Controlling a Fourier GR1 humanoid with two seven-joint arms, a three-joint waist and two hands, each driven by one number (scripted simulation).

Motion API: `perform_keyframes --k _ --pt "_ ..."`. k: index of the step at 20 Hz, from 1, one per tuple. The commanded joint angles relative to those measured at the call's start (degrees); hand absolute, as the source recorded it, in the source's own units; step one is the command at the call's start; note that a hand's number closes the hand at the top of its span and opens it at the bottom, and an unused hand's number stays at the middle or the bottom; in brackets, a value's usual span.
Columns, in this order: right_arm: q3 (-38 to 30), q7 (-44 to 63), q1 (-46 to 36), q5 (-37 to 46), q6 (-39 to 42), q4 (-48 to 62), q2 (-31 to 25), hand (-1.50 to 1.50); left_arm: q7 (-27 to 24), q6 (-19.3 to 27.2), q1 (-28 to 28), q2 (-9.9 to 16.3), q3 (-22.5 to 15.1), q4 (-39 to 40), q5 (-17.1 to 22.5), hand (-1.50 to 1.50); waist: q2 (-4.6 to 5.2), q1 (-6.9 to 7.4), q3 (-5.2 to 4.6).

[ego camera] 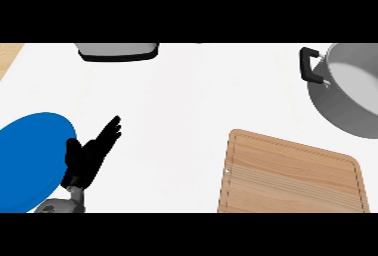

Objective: Pick the cupcake from the cutting board and place it in the pot

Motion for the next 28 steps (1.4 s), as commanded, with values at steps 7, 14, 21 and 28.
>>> perform_keyframes --k 7,14,21,28 --pt "-1.3 17.5 10.6 0.0 -11.2 -29.4 -5.4 1.50 0.1 -0.9 -0.8 -0.7 -0.6 1.4 -0.9 0.00 0.22 1.51 -0.08" --pt "2.3 42.8 9.6 3.6 -16.9 -51.8 -7.9 1.50 -1.5 -3.2 -0.5 0.0 0.5 1.5 0.3 0.00 0.35 2.29 -0.05" --pt "9.1 58.9 -0.5 11.3 -13.3 -52.6 -12.9 1.50 -1.1 -2.0 -1.3 -1.6 -0.8 1.0 -2.1 0.00 0.56 3.22 0.12" --pt "20.2 66.6 -17.1 20.7 -9.0 -44.1 -11.5 1.50 2.7 -2.8 -3.2 -1.5 -0.7 -0.9 -1.7 0.00 0.67 3.93 0.15"
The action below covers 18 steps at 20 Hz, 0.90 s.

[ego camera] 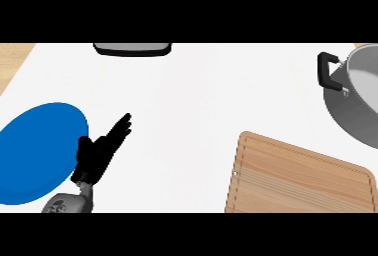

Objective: Pick the cupcake from the cutting board and place it in the pot

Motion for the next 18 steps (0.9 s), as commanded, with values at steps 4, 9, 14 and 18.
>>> perform_keyframes --k 4,9,14,18 --pt "10.3 2.8 -13.0 13.6 2.5 13.9 1.0 1.50 -0.9 -1.9 -1.7 0.7 1.2 2.4 0.6 0.00 0.55 1.38 -0.01" --pt "19.0 9.8 -18.5 24.8 3.8 18.7 4.6 1.50 -2.2 -1.1 -2.5 0.0 0.8 5.0 -0.8 0.00 0.53 1.12 -0.04" --pt "19.0 16.3 -23.9 19.5 18.8 27.2 9.1 1.50 3.4 1.0 -3.3 -2.9 -1.5 0.6 -1.4 0.00 0.31 1.18 0.00" --pt "19.6 20.6 -26.8 21.1 20.3 37.0 14.5 -1.50 2.4 -2.2 -4.0 0.0 1.3 2.1 0.9 0.00 0.59 1.34 0.04"
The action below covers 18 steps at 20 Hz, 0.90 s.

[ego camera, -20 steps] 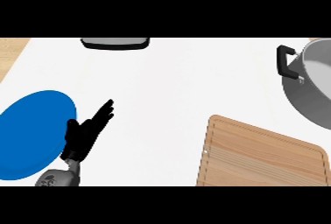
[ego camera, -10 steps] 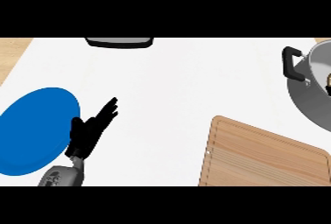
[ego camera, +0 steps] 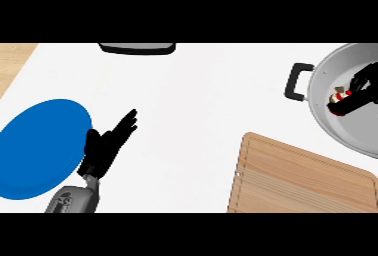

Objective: Pick the cupcake from the cutting board and place it in the pot

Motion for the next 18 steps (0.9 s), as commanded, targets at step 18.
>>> perform_keyframes --k 18 --pt "-28.8 -18.3 -8.3 -14.9 -32.4 6.0 5.9 -1.50 1.1 0.8 2.4 0.8 1.9 -1.7 0.0 0.00 -0.56 -2.75 0.25"
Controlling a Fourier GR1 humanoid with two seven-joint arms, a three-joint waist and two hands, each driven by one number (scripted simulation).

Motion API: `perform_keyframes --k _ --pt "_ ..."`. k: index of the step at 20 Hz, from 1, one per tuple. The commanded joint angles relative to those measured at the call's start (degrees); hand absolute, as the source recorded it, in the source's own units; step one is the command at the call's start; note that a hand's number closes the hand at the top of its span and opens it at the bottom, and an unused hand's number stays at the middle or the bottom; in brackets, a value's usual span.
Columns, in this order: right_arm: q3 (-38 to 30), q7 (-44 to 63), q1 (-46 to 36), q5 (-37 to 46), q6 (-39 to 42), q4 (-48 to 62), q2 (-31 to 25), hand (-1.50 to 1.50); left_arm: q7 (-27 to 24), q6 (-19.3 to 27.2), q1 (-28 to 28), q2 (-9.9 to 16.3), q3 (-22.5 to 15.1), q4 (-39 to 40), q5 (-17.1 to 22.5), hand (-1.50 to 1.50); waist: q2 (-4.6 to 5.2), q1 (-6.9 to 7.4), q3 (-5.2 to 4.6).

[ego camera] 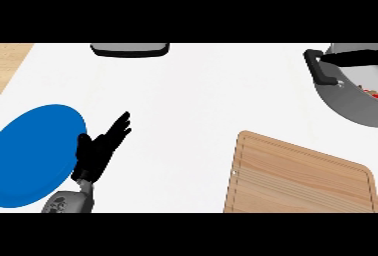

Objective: Pick the cupcake from the cutting board and place it in the pot

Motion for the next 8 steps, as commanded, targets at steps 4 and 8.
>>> perform_keyframes --k 4,8 --pt "-11.2 -9.7 3.2 -7.1 -7.6 -1.5 -2.9 -1.50 0.5 0.8 -1.2 -0.5 0.3 1.2 -0.8 0.00 0.01 -0.65 -0.15" --pt "-16.2 -14.4 7.9 -12.6 -3.4 -3.1 -5.3 -1.50 2.5 -0.3 1.1 -0.3 -0.1 -2.6 0.0 0.00 -0.20 -0.56 -0.17"
